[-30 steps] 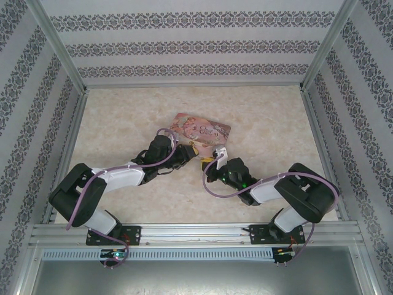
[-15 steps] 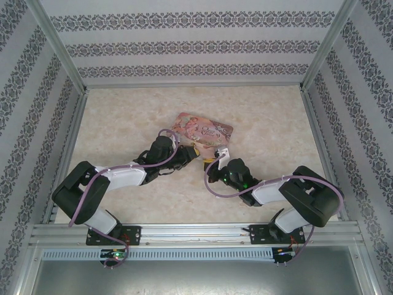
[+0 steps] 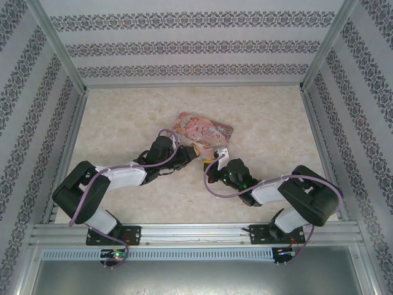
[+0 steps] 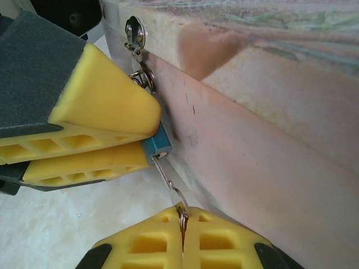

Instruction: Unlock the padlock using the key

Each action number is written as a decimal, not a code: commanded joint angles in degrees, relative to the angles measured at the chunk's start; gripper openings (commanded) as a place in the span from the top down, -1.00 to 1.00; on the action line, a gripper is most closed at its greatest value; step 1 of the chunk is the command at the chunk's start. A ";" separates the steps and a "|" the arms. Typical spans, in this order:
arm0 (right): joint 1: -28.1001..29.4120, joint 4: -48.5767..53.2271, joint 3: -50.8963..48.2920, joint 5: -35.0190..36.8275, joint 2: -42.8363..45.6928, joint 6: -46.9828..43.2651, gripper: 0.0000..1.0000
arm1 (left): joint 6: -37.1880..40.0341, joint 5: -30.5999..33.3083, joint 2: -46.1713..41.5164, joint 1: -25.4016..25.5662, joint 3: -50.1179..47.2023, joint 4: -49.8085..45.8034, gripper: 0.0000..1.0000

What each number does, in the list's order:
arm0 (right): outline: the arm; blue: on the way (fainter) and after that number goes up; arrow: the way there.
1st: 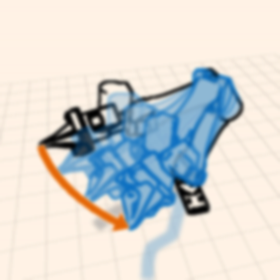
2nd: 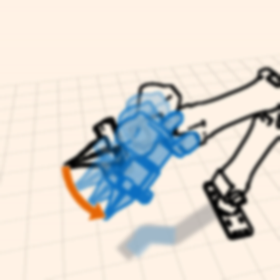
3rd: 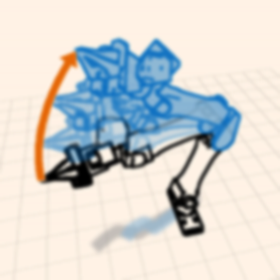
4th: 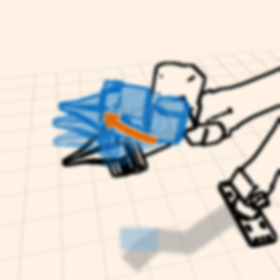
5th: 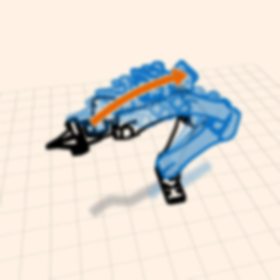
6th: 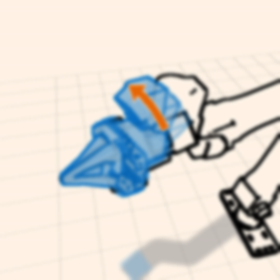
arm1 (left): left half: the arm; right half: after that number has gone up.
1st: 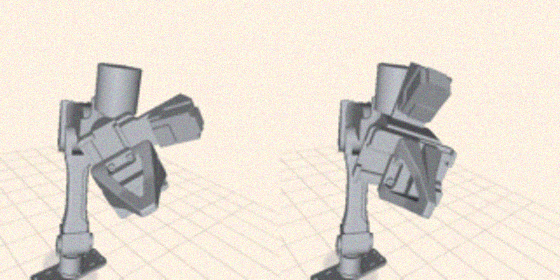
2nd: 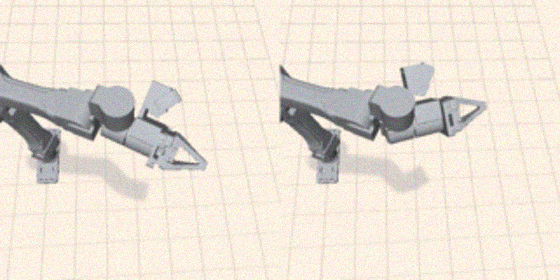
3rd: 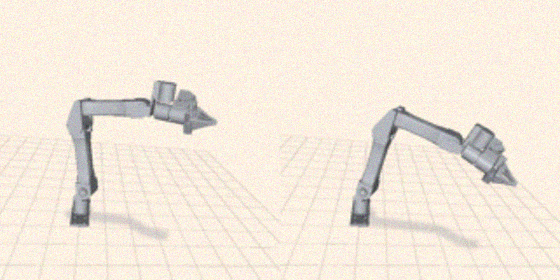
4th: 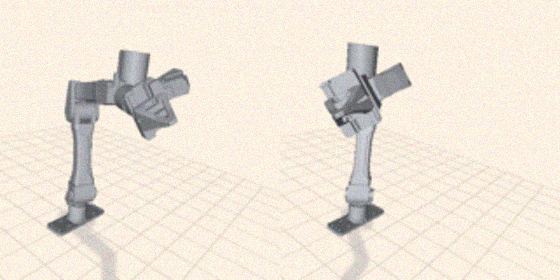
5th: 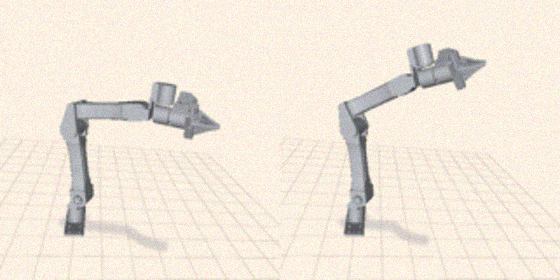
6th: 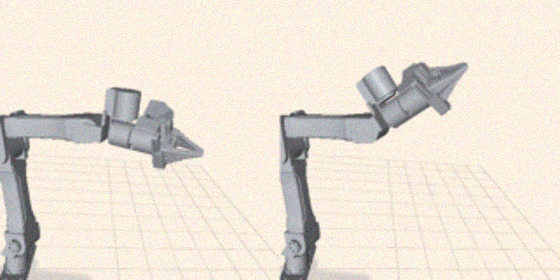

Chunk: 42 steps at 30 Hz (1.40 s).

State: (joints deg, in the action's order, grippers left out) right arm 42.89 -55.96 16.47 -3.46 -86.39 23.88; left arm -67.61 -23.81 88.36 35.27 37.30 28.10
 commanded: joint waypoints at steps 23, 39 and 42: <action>0.82 -2.53 5.59 2.05 -4.73 -2.66 1.00 | -0.41 -2.86 -2.78 1.12 1.00 0.83 0.59; 0.25 -9.34 7.84 -4.54 -8.00 0.13 1.00 | -0.58 -2.98 -2.97 1.13 0.76 0.69 0.59; -1.07 -11.70 8.26 -7.05 -8.27 1.92 1.00 | -0.23 -3.03 -3.23 1.12 0.62 -0.22 0.59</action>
State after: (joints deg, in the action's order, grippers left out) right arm 42.74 -59.31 21.65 -5.85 -94.26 23.11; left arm -68.23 -19.62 87.64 35.09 37.30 26.26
